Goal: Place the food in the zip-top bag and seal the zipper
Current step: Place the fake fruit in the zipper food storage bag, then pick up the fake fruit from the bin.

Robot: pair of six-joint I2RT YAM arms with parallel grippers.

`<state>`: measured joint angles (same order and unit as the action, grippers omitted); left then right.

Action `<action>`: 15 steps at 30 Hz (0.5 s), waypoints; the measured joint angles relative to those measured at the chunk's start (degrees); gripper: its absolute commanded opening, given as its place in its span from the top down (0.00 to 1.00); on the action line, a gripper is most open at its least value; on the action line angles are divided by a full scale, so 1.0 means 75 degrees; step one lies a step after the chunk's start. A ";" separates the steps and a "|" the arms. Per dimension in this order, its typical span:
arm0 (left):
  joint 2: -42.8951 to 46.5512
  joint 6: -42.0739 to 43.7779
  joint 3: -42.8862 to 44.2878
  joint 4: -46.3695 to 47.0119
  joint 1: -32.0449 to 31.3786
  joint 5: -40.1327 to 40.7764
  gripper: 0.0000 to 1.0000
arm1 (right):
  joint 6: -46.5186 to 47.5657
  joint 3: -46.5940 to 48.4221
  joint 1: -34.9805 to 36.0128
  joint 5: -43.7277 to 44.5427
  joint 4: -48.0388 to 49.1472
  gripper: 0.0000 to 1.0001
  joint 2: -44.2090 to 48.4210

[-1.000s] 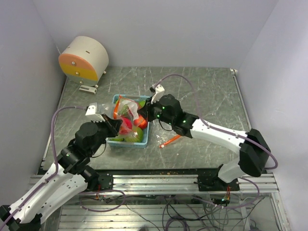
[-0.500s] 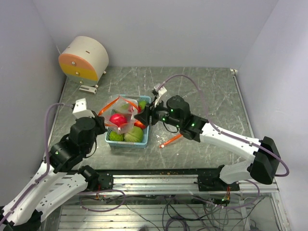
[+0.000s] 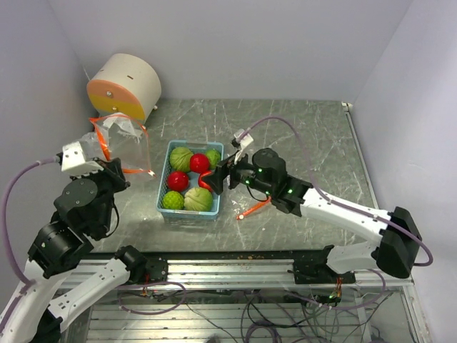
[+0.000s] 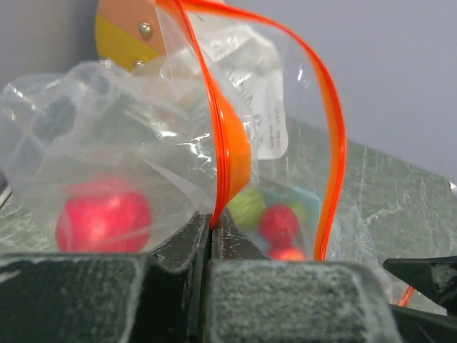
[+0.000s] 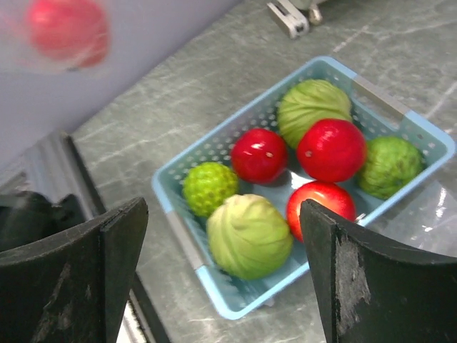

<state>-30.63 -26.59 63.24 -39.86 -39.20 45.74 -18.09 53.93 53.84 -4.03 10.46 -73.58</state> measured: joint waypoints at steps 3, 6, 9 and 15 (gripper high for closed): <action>0.0169 0.0029 0.0000 -0.0087 0.0000 0.0210 0.93 | 0.0009 0.0111 -0.0012 0.0344 -0.0020 0.08 -0.0513; 0.0332 -0.0058 -0.0405 -0.0055 0.0000 0.0213 0.93 | 0.0050 0.0717 -0.0020 0.0737 -0.0283 0.07 -0.1440; 0.0370 -0.0297 -0.1259 0.0055 0.0000 0.0006 0.93 | 0.0117 0.1416 -0.0020 0.1172 -0.0423 0.06 -0.2439; -0.0315 -0.0825 -0.2591 0.0289 -0.0003 -0.0761 0.93 | 0.0280 0.2294 -0.0020 0.1784 -0.0589 0.06 -0.3707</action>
<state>-32.99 -32.77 43.81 -37.69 -39.22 40.03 -15.99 71.13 53.69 9.34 6.04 -101.38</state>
